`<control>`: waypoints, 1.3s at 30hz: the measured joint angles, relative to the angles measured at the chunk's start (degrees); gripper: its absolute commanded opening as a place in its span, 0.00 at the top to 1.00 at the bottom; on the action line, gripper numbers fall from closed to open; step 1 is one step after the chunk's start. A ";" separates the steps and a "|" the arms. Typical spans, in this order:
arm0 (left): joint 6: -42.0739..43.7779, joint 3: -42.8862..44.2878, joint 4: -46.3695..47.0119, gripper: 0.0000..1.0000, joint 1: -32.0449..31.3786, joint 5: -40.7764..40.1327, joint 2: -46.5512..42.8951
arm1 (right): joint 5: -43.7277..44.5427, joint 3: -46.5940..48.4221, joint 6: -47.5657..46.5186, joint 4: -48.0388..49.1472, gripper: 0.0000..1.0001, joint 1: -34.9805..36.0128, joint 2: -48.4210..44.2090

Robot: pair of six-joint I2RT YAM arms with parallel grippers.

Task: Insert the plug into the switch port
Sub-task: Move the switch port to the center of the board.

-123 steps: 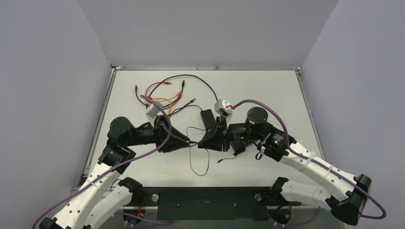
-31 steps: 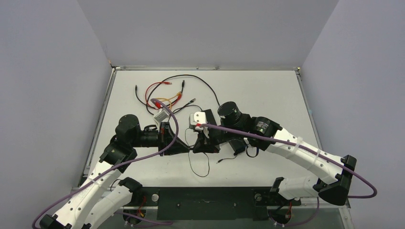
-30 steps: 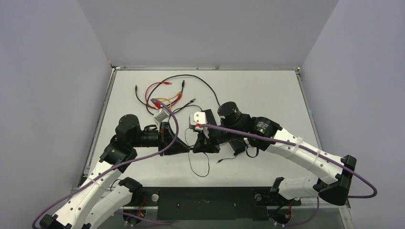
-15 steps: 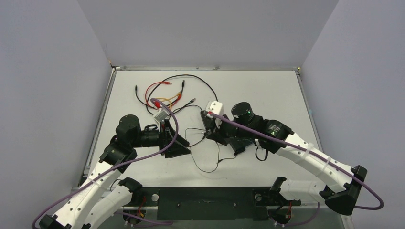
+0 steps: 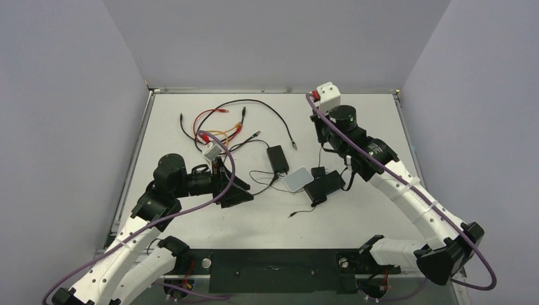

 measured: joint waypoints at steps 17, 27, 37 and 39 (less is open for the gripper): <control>-2.23 -3.30 3.28 0.44 -0.02 -2.78 1.36 | 17.70 -7.50 -6.62 12.52 1.00 -19.30 13.53; -6.38 -5.81 7.78 0.44 -0.02 -5.66 1.99 | 18.34 -9.03 -5.16 4.72 1.00 -19.56 20.81; -7.52 -7.30 8.74 0.44 -0.02 -6.32 1.95 | 11.37 -7.89 -0.20 -6.64 1.00 -21.18 28.74; -7.52 -7.41 8.76 0.44 -0.02 -6.40 1.84 | 9.53 -7.28 1.09 -8.35 1.00 -21.59 29.83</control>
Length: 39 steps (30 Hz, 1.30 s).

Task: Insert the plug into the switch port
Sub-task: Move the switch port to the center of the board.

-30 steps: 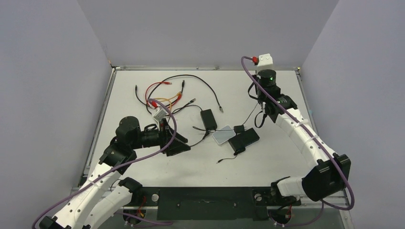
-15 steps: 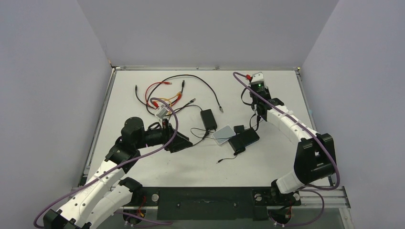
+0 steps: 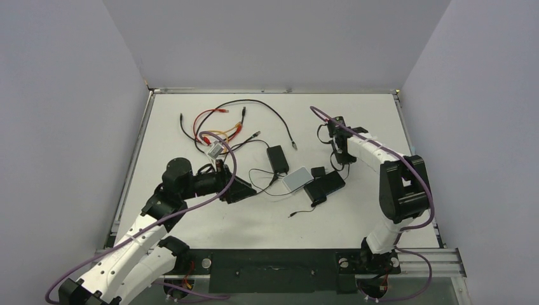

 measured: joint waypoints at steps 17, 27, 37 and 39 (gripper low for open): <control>0.07 -0.90 -2.12 0.44 0.00 -2.25 -4.22 | -15.50 -3.23 8.46 -4.74 1.00 1.55 2.58; 0.07 -0.90 -7.67 0.44 0.02 -7.43 -8.17 | -19.67 -11.63 16.31 -0.81 1.00 10.12 -4.50; 0.46 -0.83 -15.91 0.44 0.35 -15.15 -12.04 | -21.68 -15.67 23.76 3.56 1.00 17.73 -8.28; 0.57 -0.68 -17.18 0.44 0.39 -16.24 -12.35 | -21.73 -15.67 24.70 4.09 1.00 19.78 -8.28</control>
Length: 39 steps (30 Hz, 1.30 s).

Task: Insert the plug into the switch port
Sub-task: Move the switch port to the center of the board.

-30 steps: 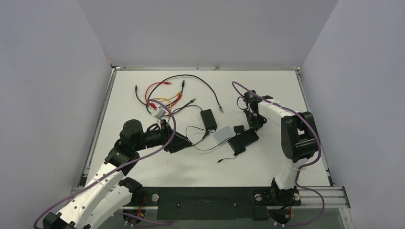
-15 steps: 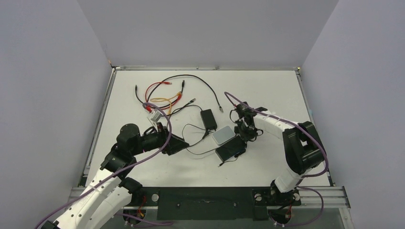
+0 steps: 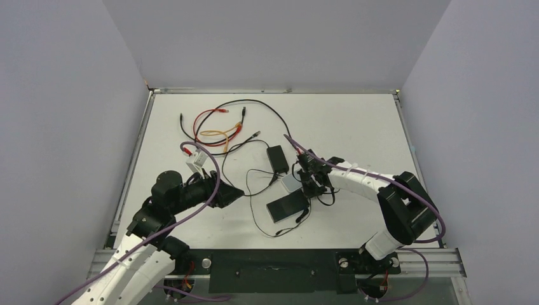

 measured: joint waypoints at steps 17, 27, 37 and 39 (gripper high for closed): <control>1.62 3.45 -7.82 0.44 0.07 -5.81 -1.70 | 5.09 4.94 1.68 -2.45 1.00 10.08 2.01; 2.62 5.38 -9.77 0.44 0.07 -7.43 -1.84 | 9.70 1.92 0.79 -3.23 1.00 3.89 0.59; 2.82 5.77 -9.88 0.44 0.33 -7.72 -1.36 | 10.73 -1.44 -1.38 -4.87 1.00 -4.57 -8.50; 2.99 5.92 -9.88 0.44 0.33 -7.72 -0.90 | 10.56 -1.27 -1.49 -5.51 1.00 -3.69 -9.84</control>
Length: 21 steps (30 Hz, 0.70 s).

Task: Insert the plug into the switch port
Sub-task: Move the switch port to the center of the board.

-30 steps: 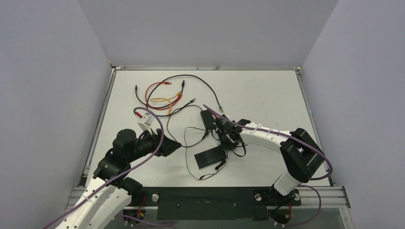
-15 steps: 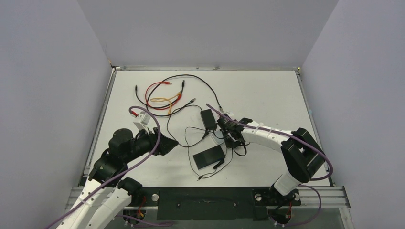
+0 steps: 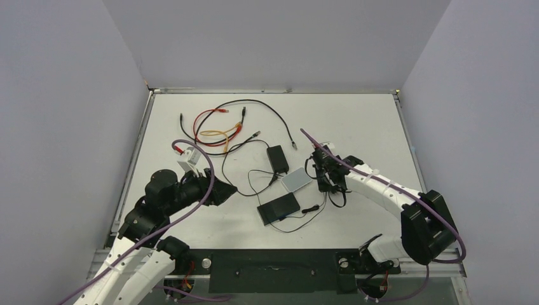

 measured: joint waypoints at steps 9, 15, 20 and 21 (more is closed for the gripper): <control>0.83 0.31 -0.37 0.44 0.00 -0.74 0.35 | -0.17 5.57 -0.83 -5.22 1.00 7.26 -3.78; 0.81 0.31 -3.78 0.44 0.00 -3.32 0.35 | -1.70 7.80 -3.06 -6.27 1.00 9.97 -3.82; -0.11 0.00 -5.90 0.45 0.00 -4.37 0.52 | -0.61 11.45 -3.91 -8.39 1.00 11.43 -4.72; -0.52 -0.26 -5.92 0.45 0.00 -4.33 0.63 | 0.07 13.20 -4.28 -9.29 1.00 10.95 -5.25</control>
